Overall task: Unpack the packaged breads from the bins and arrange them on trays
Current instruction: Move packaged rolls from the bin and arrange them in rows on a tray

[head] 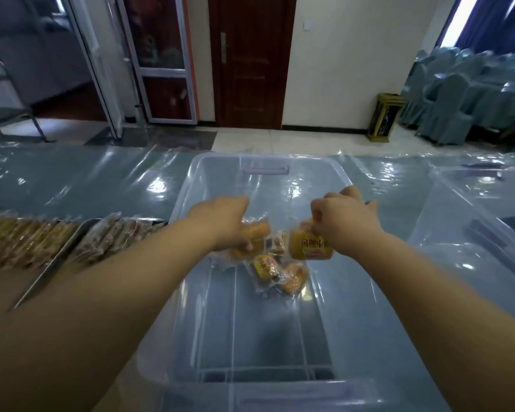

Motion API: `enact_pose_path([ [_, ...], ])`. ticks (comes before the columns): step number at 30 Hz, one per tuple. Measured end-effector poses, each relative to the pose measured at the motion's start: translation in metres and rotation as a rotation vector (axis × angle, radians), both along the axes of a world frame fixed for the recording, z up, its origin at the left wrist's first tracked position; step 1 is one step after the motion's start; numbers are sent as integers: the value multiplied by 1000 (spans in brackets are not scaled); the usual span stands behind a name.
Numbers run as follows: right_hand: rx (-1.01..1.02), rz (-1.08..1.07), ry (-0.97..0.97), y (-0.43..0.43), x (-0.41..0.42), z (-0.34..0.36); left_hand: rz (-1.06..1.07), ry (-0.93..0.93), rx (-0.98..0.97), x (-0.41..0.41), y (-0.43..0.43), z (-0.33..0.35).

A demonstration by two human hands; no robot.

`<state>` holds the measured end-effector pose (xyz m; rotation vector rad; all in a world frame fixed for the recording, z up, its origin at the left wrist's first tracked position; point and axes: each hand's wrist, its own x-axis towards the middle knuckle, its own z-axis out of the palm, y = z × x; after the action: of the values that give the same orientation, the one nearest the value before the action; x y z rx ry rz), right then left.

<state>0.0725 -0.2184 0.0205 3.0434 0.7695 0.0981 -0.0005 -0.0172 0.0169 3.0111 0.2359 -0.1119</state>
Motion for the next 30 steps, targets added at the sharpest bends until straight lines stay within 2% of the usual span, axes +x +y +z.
enact_pose_path([
  [4,116,-42,8,0,-16,5,102,-303,-250,-43,10,12],
  [9,322,-12,-57,14,-46,14,183,-528,-507,-96,25,20],
  [15,590,4,-109,61,-110,36,206,-767,-525,-163,59,36],
  [22,851,53,-210,151,-222,56,218,-817,-524,-274,149,40],
  [26,892,84,-126,218,-280,43,289,-796,-501,-343,209,26],
  [30,873,106,-19,280,-323,11,355,-756,-650,-399,267,1],
])
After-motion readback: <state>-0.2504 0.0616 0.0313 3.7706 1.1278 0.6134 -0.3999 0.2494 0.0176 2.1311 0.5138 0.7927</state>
